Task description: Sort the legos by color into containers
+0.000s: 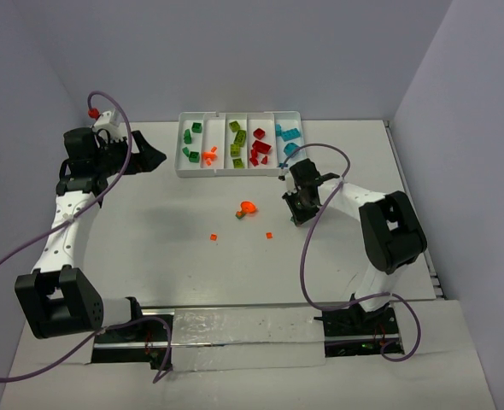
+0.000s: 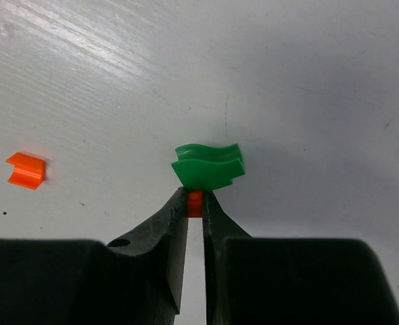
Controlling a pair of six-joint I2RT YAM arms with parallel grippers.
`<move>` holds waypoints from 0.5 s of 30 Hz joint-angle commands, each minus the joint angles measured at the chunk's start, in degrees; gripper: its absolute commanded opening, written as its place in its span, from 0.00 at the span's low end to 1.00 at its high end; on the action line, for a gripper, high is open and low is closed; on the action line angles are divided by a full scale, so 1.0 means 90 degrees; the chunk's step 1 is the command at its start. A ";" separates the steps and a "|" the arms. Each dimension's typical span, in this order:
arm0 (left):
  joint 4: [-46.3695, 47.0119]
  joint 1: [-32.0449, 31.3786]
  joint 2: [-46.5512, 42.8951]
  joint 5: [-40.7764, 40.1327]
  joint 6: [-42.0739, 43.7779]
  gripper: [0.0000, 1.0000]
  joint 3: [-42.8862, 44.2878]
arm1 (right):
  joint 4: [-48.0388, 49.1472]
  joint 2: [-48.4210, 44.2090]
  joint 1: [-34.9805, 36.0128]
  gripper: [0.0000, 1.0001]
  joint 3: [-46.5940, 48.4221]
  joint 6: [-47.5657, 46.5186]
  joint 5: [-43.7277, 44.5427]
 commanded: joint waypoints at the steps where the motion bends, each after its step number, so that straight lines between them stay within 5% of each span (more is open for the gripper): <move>1: 0.0147 -0.0030 0.0001 0.0272 -0.0051 0.99 0.0190 | 0.0169 -0.0304 0.0041 0.00 -0.0140 -0.0305 -0.0306; 15: 0.0450 -0.0456 0.0298 0.2288 -0.1504 0.99 -0.0600 | -0.0038 -0.1954 0.0605 0.00 0.0873 -0.0954 -0.1556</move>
